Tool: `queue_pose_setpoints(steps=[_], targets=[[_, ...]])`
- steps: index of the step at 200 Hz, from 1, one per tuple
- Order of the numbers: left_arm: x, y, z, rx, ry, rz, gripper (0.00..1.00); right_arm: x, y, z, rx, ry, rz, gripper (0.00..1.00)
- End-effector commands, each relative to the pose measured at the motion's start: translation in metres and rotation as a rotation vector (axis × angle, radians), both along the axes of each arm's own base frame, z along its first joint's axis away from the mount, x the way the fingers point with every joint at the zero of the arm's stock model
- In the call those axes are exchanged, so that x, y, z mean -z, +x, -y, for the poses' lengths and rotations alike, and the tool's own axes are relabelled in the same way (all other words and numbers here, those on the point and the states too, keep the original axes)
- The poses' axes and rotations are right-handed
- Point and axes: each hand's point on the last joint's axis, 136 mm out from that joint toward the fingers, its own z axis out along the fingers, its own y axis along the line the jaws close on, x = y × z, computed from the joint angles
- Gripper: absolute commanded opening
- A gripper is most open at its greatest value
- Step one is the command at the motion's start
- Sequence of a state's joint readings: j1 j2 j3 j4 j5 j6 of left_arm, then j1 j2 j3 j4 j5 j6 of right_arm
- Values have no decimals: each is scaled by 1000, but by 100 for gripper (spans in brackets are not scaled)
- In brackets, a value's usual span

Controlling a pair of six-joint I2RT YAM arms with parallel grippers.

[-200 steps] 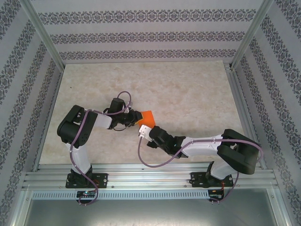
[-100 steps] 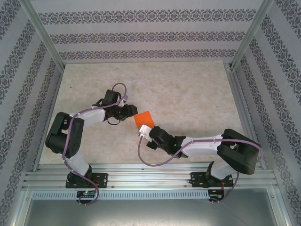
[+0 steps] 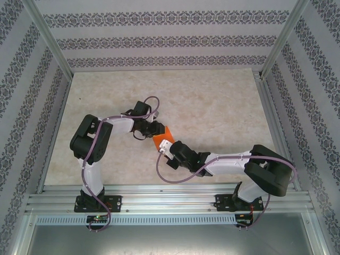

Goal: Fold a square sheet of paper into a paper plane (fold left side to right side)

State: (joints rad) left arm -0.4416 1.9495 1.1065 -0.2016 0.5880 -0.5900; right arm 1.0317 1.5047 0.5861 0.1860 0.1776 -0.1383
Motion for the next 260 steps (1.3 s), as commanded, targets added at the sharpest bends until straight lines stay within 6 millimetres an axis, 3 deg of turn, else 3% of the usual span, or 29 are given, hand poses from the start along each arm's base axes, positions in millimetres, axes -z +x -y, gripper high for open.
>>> queue_pose_setpoints(steps=[1,43,92,260], targets=[[16,-10,-1,39,59,-20,32,2,-2,-1,18,86,-117,0],[32,-18,-8,43,98,-44,31,2,8,2,39,223,-340,0],[34,-21,-6,52,105,-44,31,7,22,7,69,294,-481,0],[40,-25,-1,66,130,-53,31,21,55,23,196,295,-574,0]])
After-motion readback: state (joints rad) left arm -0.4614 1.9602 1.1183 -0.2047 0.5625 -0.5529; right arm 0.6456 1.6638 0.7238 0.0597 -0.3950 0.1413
